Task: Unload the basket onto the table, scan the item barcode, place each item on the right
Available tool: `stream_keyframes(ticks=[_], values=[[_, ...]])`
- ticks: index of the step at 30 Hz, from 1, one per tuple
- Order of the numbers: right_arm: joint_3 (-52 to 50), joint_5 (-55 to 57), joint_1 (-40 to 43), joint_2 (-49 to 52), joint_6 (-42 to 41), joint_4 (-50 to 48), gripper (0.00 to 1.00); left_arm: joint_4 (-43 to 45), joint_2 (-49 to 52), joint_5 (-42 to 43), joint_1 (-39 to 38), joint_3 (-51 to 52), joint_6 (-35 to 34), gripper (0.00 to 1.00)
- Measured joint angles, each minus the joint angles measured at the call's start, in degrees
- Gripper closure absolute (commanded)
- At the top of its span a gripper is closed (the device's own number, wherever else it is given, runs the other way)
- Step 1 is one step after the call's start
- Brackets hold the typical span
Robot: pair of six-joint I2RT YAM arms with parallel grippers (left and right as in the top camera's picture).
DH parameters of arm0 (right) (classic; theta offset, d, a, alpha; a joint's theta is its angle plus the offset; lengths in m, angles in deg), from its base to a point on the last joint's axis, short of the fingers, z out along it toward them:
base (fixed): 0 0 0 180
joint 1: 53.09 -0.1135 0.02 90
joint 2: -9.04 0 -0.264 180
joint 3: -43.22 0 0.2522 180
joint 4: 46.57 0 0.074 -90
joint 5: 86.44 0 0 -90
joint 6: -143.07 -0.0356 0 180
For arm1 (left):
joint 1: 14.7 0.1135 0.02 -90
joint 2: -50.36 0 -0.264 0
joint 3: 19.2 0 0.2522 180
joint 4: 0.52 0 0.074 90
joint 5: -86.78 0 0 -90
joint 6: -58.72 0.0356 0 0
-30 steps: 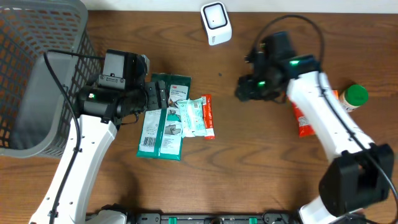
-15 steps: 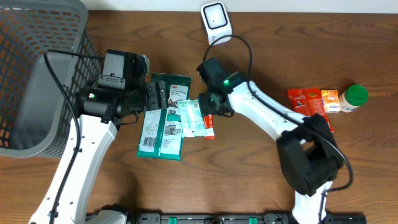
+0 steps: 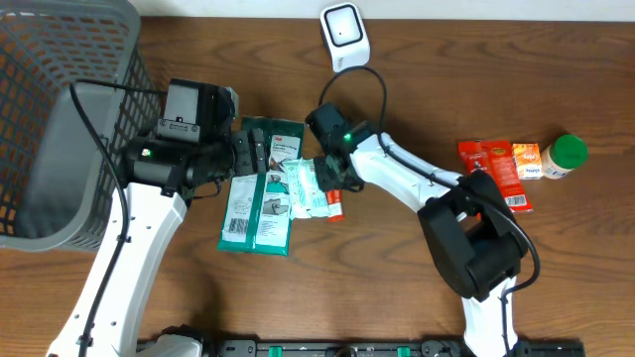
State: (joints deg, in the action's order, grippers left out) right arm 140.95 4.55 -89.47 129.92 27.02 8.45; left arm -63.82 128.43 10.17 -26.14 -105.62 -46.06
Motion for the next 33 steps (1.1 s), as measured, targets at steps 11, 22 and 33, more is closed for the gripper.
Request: stream_keyframes(ticks=[11,22,33], values=[[0.04,5.09,2.64,-0.17,2.91,3.48,0.63,0.00,0.00,0.02,0.00,0.00,0.00,0.15],[-0.04,-4.33,11.17,-7.63,13.22,10.99,0.46,0.00,0.00,0.02,0.00,0.00,0.00,0.16],[-2.78,-7.28,13.46,-12.50,15.08,13.94,0.61,0.00,0.00,0.02,0.00,0.00,0.00,0.16]])
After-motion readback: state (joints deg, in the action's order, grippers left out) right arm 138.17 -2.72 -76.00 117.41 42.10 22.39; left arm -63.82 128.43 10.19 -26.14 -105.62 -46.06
